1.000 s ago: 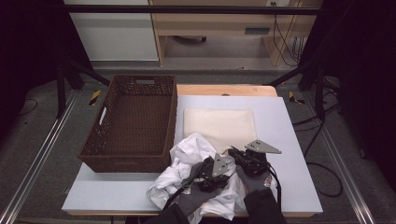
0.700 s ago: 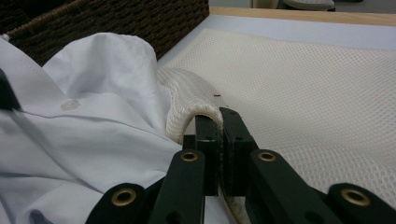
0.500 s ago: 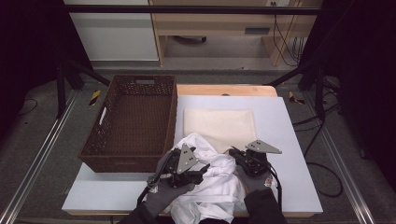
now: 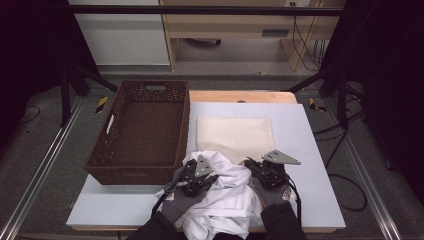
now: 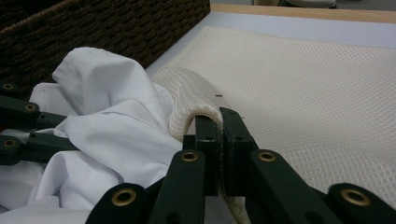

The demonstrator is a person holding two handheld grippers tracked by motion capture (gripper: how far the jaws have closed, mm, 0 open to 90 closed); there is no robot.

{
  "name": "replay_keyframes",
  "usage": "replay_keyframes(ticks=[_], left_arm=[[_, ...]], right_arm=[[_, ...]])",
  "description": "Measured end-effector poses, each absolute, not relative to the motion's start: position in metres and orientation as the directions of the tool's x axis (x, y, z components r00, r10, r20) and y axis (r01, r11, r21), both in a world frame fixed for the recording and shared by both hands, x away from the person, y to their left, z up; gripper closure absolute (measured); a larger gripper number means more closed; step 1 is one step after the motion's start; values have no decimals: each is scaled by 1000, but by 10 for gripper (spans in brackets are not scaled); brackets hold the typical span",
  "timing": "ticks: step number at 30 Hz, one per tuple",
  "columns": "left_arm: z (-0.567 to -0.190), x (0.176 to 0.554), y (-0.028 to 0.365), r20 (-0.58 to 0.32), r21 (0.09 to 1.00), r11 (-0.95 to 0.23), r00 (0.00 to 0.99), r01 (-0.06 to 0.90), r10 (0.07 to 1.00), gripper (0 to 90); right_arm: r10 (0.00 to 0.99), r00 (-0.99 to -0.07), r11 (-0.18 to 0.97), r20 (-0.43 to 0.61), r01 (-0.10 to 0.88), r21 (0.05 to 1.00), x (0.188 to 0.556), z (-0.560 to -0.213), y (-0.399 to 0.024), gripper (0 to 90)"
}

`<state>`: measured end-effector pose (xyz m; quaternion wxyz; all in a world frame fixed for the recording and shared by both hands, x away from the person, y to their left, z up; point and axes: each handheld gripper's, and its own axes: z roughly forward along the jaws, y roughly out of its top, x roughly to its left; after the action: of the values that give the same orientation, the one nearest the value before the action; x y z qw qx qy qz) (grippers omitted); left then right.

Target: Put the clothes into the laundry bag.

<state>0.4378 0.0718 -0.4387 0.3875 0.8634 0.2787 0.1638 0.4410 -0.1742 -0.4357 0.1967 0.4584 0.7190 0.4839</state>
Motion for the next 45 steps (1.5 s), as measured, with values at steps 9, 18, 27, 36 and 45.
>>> replay_keyframes(ticks=[9,18,27,36,45], left_arm=[[-415,407,55,52,840,-476,836,259,547,824],[-436,408,12,62,808,-533,863,252,501,823],[-456,419,-1,126,769,-587,841,252,527,776],[-409,400,35,115,854,-481,830,197,545,394],[-416,438,56,117,833,-486,776,263,620,372]], right_arm=[[848,-502,101,167,462,881,441,-437,-173,876],[852,-499,96,160,448,889,440,-436,-174,877],[845,-510,97,158,436,895,438,-432,-173,877],[847,-505,91,166,445,891,439,-434,-176,877],[848,-505,97,162,447,889,439,-433,-176,877]])
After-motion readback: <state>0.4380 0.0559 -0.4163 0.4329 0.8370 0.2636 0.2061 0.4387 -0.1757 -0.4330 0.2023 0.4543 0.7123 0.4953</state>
